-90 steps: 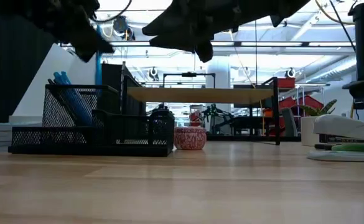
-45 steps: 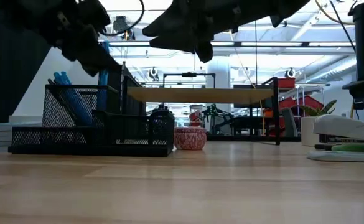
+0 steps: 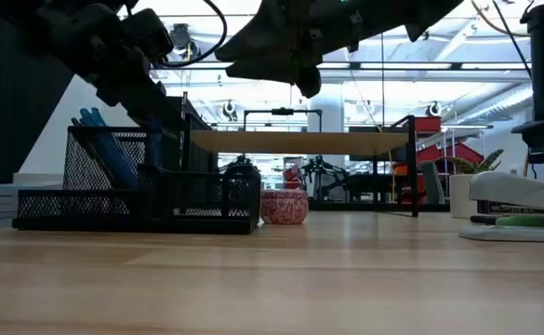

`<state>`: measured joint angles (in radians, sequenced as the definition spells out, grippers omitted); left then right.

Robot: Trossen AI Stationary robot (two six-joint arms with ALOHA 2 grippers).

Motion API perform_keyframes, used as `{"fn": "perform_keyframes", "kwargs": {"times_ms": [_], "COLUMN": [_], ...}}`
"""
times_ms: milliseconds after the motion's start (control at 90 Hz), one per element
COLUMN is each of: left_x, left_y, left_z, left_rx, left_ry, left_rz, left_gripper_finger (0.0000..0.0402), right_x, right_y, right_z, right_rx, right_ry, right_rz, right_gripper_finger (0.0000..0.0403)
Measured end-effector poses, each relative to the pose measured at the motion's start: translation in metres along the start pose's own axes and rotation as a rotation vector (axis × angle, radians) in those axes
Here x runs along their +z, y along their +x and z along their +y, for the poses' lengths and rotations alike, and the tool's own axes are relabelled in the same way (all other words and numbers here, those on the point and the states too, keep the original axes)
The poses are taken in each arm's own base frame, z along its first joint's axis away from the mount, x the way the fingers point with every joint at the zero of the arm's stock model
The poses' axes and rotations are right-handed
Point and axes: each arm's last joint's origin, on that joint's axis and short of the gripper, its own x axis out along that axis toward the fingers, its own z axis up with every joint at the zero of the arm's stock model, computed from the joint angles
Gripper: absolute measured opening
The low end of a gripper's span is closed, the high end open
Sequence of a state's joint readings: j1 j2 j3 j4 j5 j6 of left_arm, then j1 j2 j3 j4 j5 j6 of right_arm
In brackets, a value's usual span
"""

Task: Stock shelves
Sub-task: Put the blue pen into the desk organizer, then adjust the pens in the desk organizer

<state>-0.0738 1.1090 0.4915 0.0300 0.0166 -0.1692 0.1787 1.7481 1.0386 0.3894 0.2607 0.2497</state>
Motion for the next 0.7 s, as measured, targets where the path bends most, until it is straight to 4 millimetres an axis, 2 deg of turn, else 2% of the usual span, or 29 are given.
{"fn": "perform_keyframes", "kwargs": {"times_ms": [156,333,544,700], "left_x": [0.018,0.030,0.012,0.002], "left_y": [-0.016,-0.045,-0.065,-0.073], "left_z": [-0.003,-0.006,-0.006,-0.010], "left_rx": [0.002,0.040,0.076,0.089], "left_ry": [0.001,-0.019,-0.148,-0.147], "left_rz": [0.016,0.161,0.473,0.596], "left_gripper_finger": [0.0172,0.0172,0.0139,0.0103], "right_x": [-0.004,-0.009,-0.031,-0.046], "right_y": [0.000,0.001,0.018,0.032], "right_z": [-0.001,-0.002,-0.007,-0.013], "right_rx": [-0.011,-0.023,-0.055,-0.073], "right_ry": [-0.011,-0.024,-0.039,-0.033], "right_rz": [0.041,0.077,0.120,0.110], "right_gripper_finger": [0.0135,0.0135,0.0135,0.0135]}}
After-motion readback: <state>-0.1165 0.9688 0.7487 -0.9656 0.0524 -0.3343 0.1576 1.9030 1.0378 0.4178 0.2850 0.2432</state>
